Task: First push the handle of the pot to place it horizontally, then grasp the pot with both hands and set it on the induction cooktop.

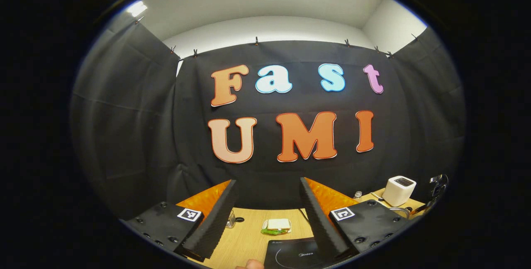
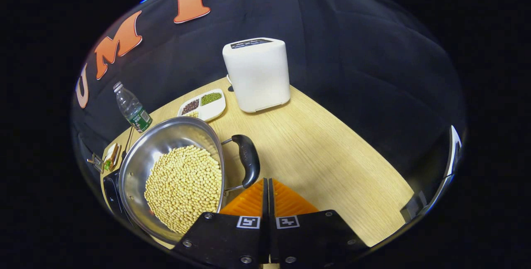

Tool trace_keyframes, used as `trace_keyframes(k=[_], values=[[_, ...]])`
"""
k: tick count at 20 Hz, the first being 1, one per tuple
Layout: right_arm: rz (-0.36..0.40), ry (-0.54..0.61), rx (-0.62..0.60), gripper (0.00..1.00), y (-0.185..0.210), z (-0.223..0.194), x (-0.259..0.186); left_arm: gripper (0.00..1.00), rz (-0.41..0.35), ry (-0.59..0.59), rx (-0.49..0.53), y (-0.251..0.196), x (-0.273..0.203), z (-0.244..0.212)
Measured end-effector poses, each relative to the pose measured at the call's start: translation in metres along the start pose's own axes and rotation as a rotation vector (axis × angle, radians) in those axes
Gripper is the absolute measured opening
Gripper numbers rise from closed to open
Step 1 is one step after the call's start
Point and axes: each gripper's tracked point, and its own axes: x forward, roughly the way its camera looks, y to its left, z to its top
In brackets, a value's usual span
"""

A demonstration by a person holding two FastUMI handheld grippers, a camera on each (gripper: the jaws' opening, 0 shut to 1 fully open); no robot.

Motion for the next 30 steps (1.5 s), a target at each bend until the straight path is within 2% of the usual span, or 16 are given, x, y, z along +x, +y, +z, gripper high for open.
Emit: trace_keyframes(k=[3, 9, 11, 14, 15, 16, 17, 19, 20, 21, 23, 25, 30], values=[[0.012, -0.016, 0.022, 0.00, -0.005, 0.009, -0.007, 0.98, -0.028, 0.026, -0.003, -0.024, 0.011, -0.017], [0.030, -0.123, 0.014, 0.00, -0.016, 0.039, -0.040, 0.98, -0.151, 0.098, -0.026, -0.106, 0.035, -0.066], [0.048, -0.168, 0.012, 0.00, -0.014, 0.052, -0.051, 0.98, -0.188, 0.140, -0.030, -0.138, 0.044, -0.095], [0.093, -0.213, 0.011, 0.03, -0.006, 0.066, -0.065, 0.98, -0.261, 0.235, -0.090, -0.193, 0.051, -0.144], [0.101, -0.228, 0.003, 0.12, -0.003, 0.070, -0.067, 0.98, -0.277, 0.263, -0.098, -0.206, 0.052, -0.161], [0.111, -0.244, -0.006, 0.16, 0.001, 0.074, -0.069, 0.97, -0.291, 0.288, -0.098, -0.218, 0.054, -0.177], [0.121, -0.255, -0.014, 0.25, 0.003, 0.077, -0.067, 0.98, -0.302, 0.303, -0.090, -0.231, 0.058, -0.191], [0.139, -0.266, -0.028, 0.56, 0.010, 0.080, -0.065, 0.98, -0.314, 0.329, -0.039, -0.253, 0.064, -0.224], [0.143, -0.271, -0.038, 0.63, 0.012, 0.081, -0.061, 0.98, -0.318, 0.350, -0.019, -0.263, 0.066, -0.243], [0.144, -0.277, -0.049, 0.76, 0.016, 0.082, -0.057, 0.99, -0.331, 0.379, -0.014, -0.277, 0.065, -0.263], [0.140, -0.281, -0.077, 0.90, 0.019, 0.082, -0.047, 1.00, -0.357, 0.467, -0.029, -0.305, 0.057, -0.305], [0.140, -0.273, -0.104, 0.94, 0.025, 0.079, -0.037, 0.99, -0.366, 0.546, -0.040, -0.323, 0.053, -0.341], [0.137, -0.237, -0.171, 0.95, 0.033, 0.068, -0.009, 0.99, -0.372, 0.633, -0.037, -0.342, 0.051, -0.378]])
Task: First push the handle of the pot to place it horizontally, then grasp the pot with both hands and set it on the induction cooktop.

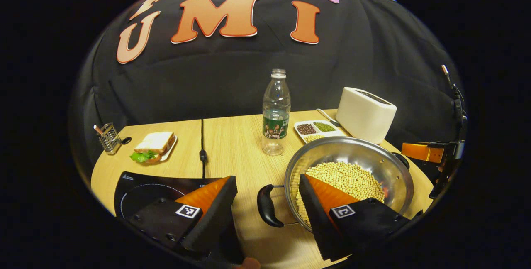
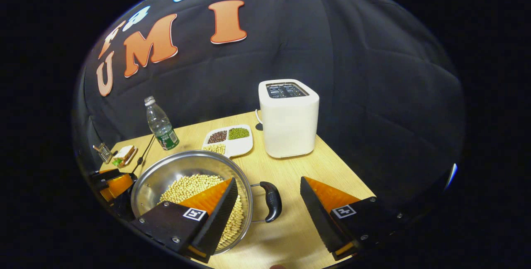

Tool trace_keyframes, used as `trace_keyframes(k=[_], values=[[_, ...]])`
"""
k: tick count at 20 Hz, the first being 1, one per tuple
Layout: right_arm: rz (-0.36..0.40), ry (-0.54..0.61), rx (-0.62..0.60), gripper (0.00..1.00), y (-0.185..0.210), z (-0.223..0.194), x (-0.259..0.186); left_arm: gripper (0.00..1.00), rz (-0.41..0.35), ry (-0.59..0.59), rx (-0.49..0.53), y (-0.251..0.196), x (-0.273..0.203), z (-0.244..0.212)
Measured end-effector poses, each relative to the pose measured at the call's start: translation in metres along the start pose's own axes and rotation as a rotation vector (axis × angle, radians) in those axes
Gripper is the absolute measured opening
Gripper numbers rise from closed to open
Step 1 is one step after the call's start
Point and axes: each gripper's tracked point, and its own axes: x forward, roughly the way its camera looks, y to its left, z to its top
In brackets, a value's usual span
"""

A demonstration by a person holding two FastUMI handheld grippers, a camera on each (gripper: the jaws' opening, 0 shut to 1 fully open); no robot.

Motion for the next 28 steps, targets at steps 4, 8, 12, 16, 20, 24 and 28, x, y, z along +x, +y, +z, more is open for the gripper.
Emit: trace_keyframes(k=[4, 8, 12, 16, 20, 24, 28], values=[[-0.014, 0.047, -0.019, 0.95, 0.002, -0.014, 0.023, 0.99, -0.003, 0.039, 0.020, -0.005, 0.018, -0.011], [-0.001, 0.109, -0.008, 0.95, 0.003, -0.031, 0.040, 0.99, -0.013, 0.097, 0.030, -0.009, 0.032, -0.026], [0.023, 0.156, 0.015, 0.95, 0.010, -0.044, 0.049, 0.99, -0.041, 0.122, 0.036, -0.015, 0.044, -0.032], [0.047, 0.181, 0.031, 0.77, 0.016, -0.051, 0.053, 0.84, -0.021, 0.147, 0.057, -0.008, 0.051, -0.035], [0.039, 0.194, 0.074, 0.65, 0.017, -0.053, 0.048, 0.69, 0.005, 0.170, 0.036, -0.006, 0.050, -0.037], [0.029, 0.204, 0.090, 0.60, 0.016, -0.053, 0.028, 0.66, -0.003, 0.230, -0.011, -0.010, 0.039, -0.046], [0.043, 0.181, 0.112, 0.60, 0.027, -0.035, 0.001, 0.64, 0.000, 0.197, -0.015, 0.001, 0.003, -0.029]])
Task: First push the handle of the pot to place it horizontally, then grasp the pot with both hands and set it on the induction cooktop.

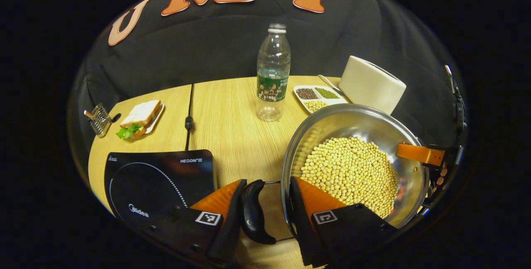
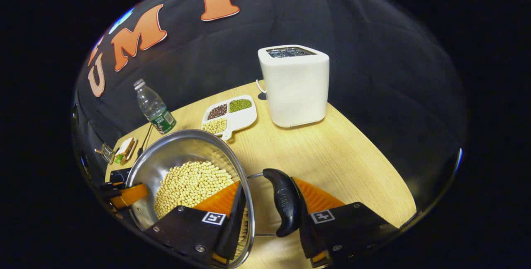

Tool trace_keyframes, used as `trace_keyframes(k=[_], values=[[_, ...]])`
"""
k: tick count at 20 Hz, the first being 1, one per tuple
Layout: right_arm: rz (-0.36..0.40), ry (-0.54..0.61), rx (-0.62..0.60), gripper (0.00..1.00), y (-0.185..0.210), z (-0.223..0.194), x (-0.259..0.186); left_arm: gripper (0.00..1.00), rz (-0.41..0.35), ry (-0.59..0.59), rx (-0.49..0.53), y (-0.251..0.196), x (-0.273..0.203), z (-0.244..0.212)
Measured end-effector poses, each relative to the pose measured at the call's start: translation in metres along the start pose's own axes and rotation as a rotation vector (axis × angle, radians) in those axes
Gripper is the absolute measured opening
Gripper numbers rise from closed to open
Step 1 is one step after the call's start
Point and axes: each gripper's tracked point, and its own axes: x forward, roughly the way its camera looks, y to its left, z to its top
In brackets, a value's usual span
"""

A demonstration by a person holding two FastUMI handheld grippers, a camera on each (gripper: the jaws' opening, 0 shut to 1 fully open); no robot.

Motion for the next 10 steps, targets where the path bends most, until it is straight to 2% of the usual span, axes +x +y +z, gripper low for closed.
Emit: trace_keyframes(k=[1, 2, 3, 10], values=[[0.009, -0.005, 0.008, 0.59, 0.006, 0.002, -0.008, 0.64, 0.004, -0.014, -0.002, 0.003, -0.008, 0.004], [0.017, -0.013, 0.005, 0.59, 0.012, 0.005, -0.014, 0.68, 0.006, -0.022, -0.006, 0.007, -0.017, 0.008], [0.023, -0.024, 0.001, 0.59, 0.017, 0.007, -0.021, 0.64, 0.009, -0.028, -0.014, 0.012, -0.026, 0.012], [0.084, -0.043, 0.005, 0.59, 0.077, 0.009, -0.055, 0.66, 0.056, -0.055, -0.037, 0.062, -0.086, 0.027]])
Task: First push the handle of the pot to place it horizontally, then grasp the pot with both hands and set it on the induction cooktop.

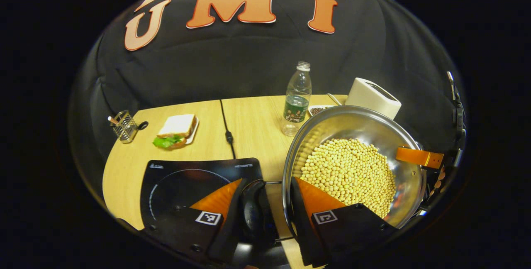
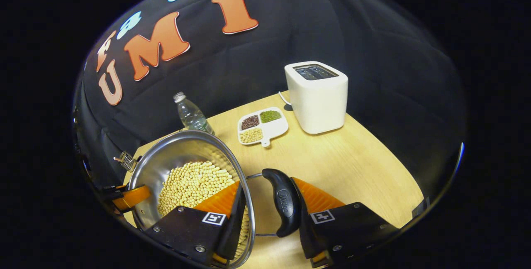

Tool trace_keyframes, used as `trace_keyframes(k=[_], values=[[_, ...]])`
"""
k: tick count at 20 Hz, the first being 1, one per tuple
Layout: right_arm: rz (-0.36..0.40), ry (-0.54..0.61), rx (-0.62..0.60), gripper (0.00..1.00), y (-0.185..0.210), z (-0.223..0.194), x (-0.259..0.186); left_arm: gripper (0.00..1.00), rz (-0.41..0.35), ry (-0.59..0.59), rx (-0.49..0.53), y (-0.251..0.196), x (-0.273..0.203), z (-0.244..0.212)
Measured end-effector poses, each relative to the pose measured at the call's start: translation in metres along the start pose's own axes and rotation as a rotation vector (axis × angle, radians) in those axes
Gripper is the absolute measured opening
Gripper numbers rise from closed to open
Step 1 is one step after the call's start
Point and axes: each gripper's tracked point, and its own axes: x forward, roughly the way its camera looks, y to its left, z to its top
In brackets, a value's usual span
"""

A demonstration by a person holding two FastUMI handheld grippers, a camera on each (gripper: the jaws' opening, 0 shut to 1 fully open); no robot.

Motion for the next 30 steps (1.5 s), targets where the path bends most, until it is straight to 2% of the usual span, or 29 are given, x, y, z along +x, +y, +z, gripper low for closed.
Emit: trace_keyframes(k=[2, 4, 7, 8, 9, 11, 13, 14, 15, 18, 20, 21, 22, 25, 26, 28, 29, 30], values=[[0.015, -0.002, -0.009, 0.59, 0.022, 0.000, -0.006, 0.63, 0.011, -0.003, -0.007, 0.017, -0.015, 0.000], [0.027, -0.002, -0.016, 0.59, 0.040, -0.004, -0.011, 0.66, 0.023, -0.004, -0.007, 0.034, -0.027, 0.004], [0.045, 0.005, -0.021, 0.59, 0.066, -0.013, -0.019, 0.63, 0.040, -0.001, -0.014, 0.061, -0.038, 0.000], [0.052, 0.008, -0.023, 0.59, 0.073, -0.016, -0.022, 0.69, 0.045, -0.001, -0.017, 0.070, -0.043, 0.001], [0.058, 0.013, -0.023, 0.59, 0.082, -0.020, -0.021, 0.63, 0.051, -0.002, -0.020, 0.081, -0.048, -0.002], [0.071, 0.021, -0.027, 0.59, 0.105, -0.023, -0.020, 0.69, 0.063, -0.001, -0.028, 0.100, -0.056, -0.004], [0.080, 0.030, -0.032, 0.59, 0.123, -0.029, -0.020, 0.69, 0.072, 0.004, -0.038, 0.122, -0.061, -0.009], [0.085, 0.035, -0.034, 0.59, 0.132, -0.033, -0.018, 0.69, 0.077, 0.009, -0.044, 0.133, -0.062, -0.010], [0.090, 0.041, -0.036, 0.59, 0.141, -0.036, -0.018, 0.63, 0.080, 0.012, -0.049, 0.142, -0.062, -0.013], [0.099, 0.056, -0.046, 0.59, 0.166, -0.048, -0.013, 0.69, 0.095, 0.019, -0.058, 0.171, -0.063, -0.020], [0.100, 0.059, -0.056, 0.59, 0.181, -0.055, -0.009, 0.66, 0.103, 0.034, -0.071, 0.188, -0.061, -0.028], [0.103, 0.066, -0.057, 0.59, 0.187, -0.060, -0.005, 0.69, 0.104, 0.039, -0.080, 0.195, -0.061, -0.032], [0.105, 0.076, -0.057, 0.59, 0.194, -0.065, -0.001, 0.63, 0.108, 0.047, -0.085, 0.203, -0.060, -0.034], [0.100, 0.083, -0.080, 0.59, 0.212, -0.075, 0.007, 0.69, 0.126, 0.068, -0.083, 0.223, -0.053, -0.042], [0.104, 0.091, -0.078, 0.59, 0.218, -0.080, 0.010, 0.63, 0.127, 0.073, -0.093, 0.227, -0.053, -0.042], [0.108, 0.105, -0.088, 0.59, 0.227, -0.088, 0.015, 0.66, 0.135, 0.082, -0.100, 0.236, -0.057, -0.044], [0.106, 0.109, -0.094, 0.59, 0.231, -0.091, 0.020, 0.63, 0.138, 0.089, -0.099, 0.242, -0.053, -0.049], [0.106, 0.118, -0.096, 0.59, 0.235, -0.094, 0.023, 0.66, 0.137, 0.099, -0.103, 0.244, -0.053, -0.051]])
